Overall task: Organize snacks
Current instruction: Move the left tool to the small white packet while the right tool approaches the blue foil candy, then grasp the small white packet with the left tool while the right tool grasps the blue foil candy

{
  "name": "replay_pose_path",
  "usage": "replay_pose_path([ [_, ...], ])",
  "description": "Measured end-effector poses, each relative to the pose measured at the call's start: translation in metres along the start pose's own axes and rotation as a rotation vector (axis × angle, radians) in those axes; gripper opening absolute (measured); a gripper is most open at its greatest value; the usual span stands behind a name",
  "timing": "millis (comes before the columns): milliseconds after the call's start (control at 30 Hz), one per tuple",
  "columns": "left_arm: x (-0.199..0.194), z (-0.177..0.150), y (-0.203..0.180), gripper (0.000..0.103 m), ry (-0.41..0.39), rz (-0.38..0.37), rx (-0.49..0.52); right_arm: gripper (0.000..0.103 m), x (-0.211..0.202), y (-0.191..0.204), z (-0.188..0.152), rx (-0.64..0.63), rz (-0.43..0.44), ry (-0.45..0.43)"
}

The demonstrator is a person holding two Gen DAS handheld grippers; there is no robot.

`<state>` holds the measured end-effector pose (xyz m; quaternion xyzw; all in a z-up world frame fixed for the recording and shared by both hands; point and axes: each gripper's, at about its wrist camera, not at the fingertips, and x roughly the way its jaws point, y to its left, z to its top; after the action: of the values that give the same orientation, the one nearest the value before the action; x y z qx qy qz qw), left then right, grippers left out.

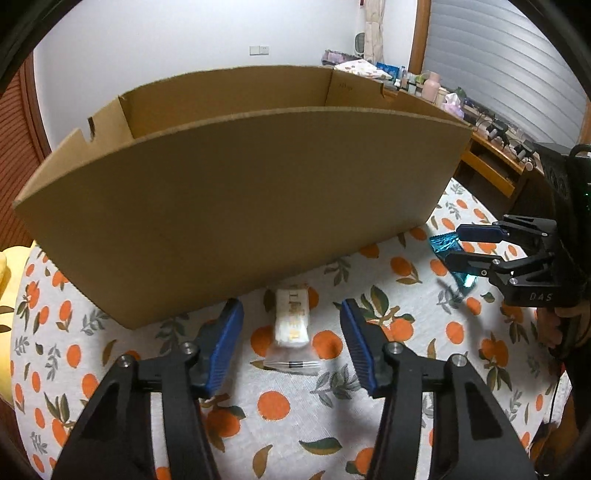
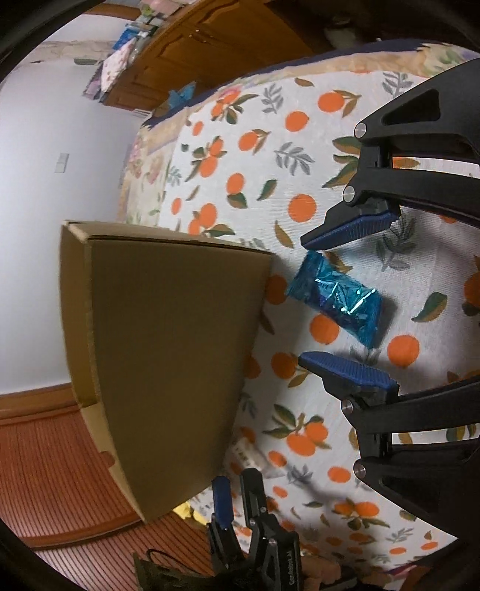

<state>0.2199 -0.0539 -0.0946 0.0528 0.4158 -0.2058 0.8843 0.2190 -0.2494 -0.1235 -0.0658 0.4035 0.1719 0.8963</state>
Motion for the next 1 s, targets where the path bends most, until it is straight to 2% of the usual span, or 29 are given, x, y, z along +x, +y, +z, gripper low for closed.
replay_pose_path([
  [200, 0.008, 0.0, 0.003, 0.051, 0.019, 0.001, -0.001, 0.051, 0.01, 0.0, -0.003, -0.001, -0.015, 0.034],
  [500, 0.017, 0.0, 0.001, 0.048, 0.041, 0.013, 0.004, 0.04, 0.01, 0.003, -0.004, -0.015, -0.038, 0.038],
  [700, 0.02, -0.002, 0.005, 0.033, 0.048, 0.028, -0.002, 0.032, 0.009, 0.002, -0.006, -0.025, -0.038, 0.04],
  [767, 0.02, -0.002, 0.003, 0.019, 0.049, 0.032, 0.01, 0.028, 0.009, 0.002, -0.006, -0.028, -0.033, 0.038],
  [1000, 0.01, -0.008, -0.001, 0.019, 0.046, 0.013, 0.011, 0.024, 0.003, 0.002, -0.011, -0.02, -0.023, 0.027],
])
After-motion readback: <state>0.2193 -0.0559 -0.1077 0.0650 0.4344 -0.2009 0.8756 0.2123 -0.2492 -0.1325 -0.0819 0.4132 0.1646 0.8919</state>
